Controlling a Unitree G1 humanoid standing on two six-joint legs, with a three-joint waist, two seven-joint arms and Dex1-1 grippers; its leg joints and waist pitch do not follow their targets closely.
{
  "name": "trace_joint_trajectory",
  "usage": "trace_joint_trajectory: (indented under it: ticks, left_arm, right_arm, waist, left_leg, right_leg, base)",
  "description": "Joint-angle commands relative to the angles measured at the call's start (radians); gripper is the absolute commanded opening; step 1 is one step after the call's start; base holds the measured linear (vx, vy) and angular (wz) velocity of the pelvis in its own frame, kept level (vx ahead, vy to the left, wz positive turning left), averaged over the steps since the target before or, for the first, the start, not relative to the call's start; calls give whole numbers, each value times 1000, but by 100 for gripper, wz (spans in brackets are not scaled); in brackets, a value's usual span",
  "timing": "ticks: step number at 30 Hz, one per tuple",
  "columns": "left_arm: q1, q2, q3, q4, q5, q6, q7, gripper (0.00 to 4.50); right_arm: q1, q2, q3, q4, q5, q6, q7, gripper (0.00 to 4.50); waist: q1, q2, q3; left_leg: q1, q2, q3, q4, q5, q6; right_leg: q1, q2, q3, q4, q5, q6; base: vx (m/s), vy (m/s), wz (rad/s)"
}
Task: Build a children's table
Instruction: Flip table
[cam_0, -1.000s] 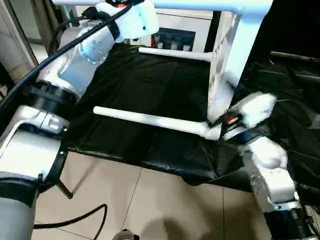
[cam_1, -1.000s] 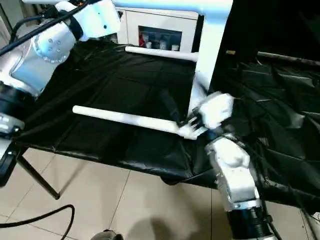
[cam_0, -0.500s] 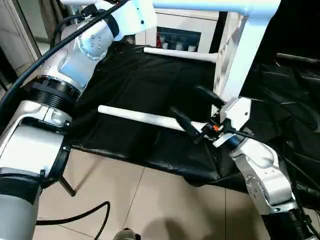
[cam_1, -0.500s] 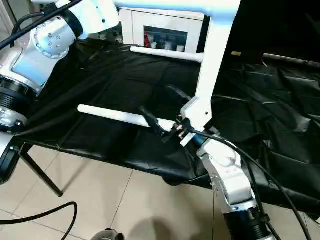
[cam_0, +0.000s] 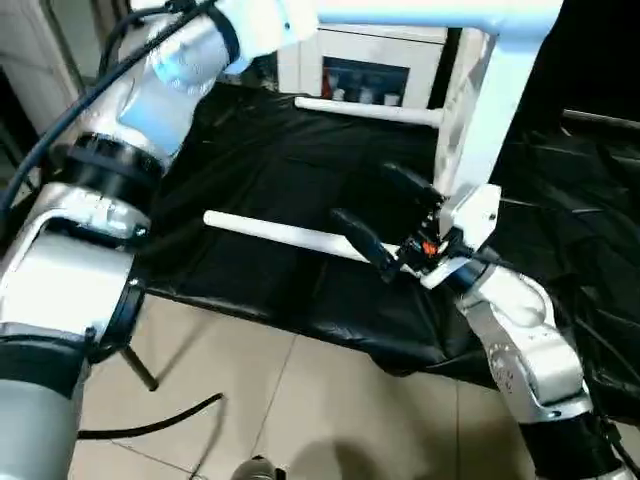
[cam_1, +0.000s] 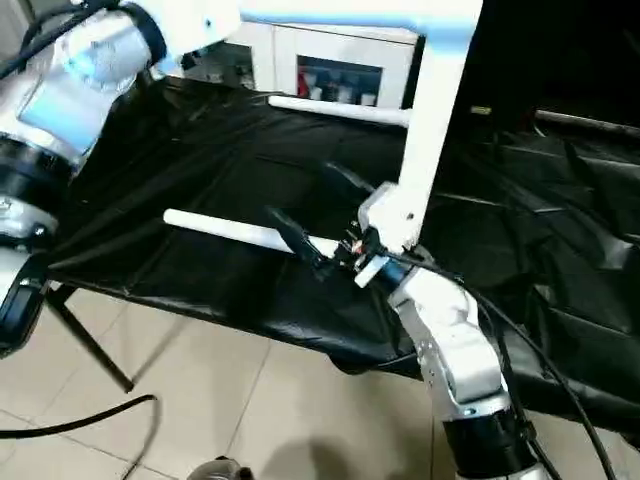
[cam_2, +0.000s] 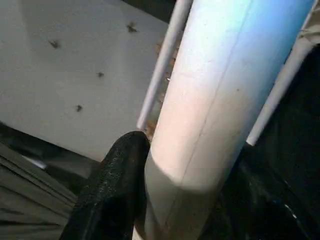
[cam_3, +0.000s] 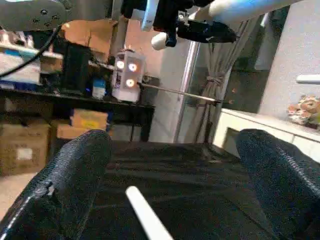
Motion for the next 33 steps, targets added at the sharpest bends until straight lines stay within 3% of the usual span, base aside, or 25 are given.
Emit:
trace_joint_trajectory:
  ticks: [1, 10, 17, 21, 23, 24, 27, 33]
  left_arm:
    - [9, -43, 106, 39, -152, 122, -44, 206]
    - [8, -99, 242, 33, -293, 331, -73, 207]
    - [18, -139, 360, -12, -373, 371, -21, 208]
    - [50, -154, 419, -75, -417, 364, 29, 208]
    - [75, -161, 439, -111, -424, 372, 47, 208]
    - [101, -166, 455, -145, -423, 364, 69, 208]
    - [121, -166, 453, -168, -420, 361, 69, 206]
    - [184, -151, 423, -243, -414, 363, 58, 200]
  right_arm:
    - [-6, 0, -22, -12, 14, 18, 7, 450]
    - [-25, -20, -56, 1, 23, 34, 10, 450]
    - [-21, -11, -90, 19, -3, 41, -53, 450]
    - [-1, 40, -158, 82, -47, -1, -199, 450]
    - [14, 74, -202, 98, -34, -13, -257, 450]
    - [33, 108, -240, 109, 6, -7, -288, 450]
    - [49, 118, -255, 127, -11, -15, -328, 450]
    - [75, 145, -298, 159, -106, -86, -460, 450]
  waist:
    - [-2, -3, -70]
    - [2, -2, -71]
    - [2, 3, -74]
    - [5, 6, -78]
    - [4, 6, -83]
    - [4, 5, -85]
    - [0, 3, -89]
    - [-6, 1, -85]
  left_leg:
    - [32, 67, -47, -72, -311, -1]
    - [25, 58, -41, -64, -253, 40]
    - [27, 55, -40, -62, -250, 50]
    - [29, 58, -42, -65, -262, 36]
    - [26, 62, -44, -69, -257, 29]
    - [25, 64, -44, -70, -250, 29]
    - [23, 65, -42, -68, -216, 41]
    - [22, 62, -39, -70, -207, 37]
  right_leg:
    - [36, -104, 64, -95, -226, -151]
    - [36, -104, 60, -105, -320, -122]
    - [31, -100, 55, -114, -368, -109]
    - [26, -100, 54, -109, -347, -121]
    - [29, -99, 55, -100, -275, -139]
    - [31, -99, 56, -97, -247, -141]
    - [29, -96, 55, -86, -138, -156]
    - [31, -98, 55, -86, -131, -150]
  base:
    - [0, 0, 0]
    - [0, 0, 0]
    - [0, 0, 0]
    - [0, 0, 0]
    - [0, 0, 0]
    - [0, 0, 0]
    - [0, 0, 0]
    - [0, 0, 0]
